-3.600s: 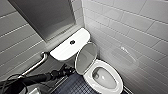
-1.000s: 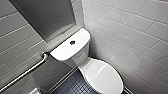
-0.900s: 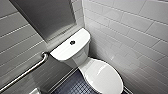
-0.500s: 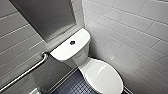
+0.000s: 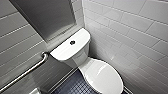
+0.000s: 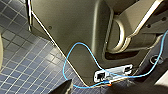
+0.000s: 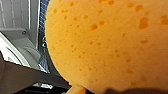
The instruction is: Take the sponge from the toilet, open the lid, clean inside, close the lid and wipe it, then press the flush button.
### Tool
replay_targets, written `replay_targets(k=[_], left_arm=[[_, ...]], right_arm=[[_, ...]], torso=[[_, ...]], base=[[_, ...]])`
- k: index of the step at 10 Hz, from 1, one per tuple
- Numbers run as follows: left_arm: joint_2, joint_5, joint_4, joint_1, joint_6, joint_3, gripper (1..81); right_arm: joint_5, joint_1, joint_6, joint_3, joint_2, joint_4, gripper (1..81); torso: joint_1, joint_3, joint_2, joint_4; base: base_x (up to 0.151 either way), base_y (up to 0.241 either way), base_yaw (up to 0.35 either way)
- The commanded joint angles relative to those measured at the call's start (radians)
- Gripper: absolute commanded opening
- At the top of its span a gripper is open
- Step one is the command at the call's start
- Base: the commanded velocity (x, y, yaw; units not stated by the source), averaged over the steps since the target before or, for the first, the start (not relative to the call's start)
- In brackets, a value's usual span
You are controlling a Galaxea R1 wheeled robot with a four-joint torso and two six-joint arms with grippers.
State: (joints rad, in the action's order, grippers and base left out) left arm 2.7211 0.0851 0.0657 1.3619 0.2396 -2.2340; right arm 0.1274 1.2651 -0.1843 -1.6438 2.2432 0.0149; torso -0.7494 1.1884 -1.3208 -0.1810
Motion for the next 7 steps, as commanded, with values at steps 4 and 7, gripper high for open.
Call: replay_targets(k=[4, 7], left_arm=[[0.045, 0.096, -0.006, 0.036, 0.026, -0.059, 81.1], [0.054, 0.096, -0.007, 0.036, 0.027, -0.061, 81.1]], right_arm=[[-0.282, -0.23, -0.011, 0.088, -0.06, -0.073, 1.0], [-0.388, -0.377, -0.02, 0.127, -0.046, -0.082, 1.0]], torso=[[0.0, -0.104, 0.0, 0.0], [0.0, -0.09, 0.0, 0.0]], base=[[0.0, 0.0, 0.0], [0.0, 0.0, 0.0]])
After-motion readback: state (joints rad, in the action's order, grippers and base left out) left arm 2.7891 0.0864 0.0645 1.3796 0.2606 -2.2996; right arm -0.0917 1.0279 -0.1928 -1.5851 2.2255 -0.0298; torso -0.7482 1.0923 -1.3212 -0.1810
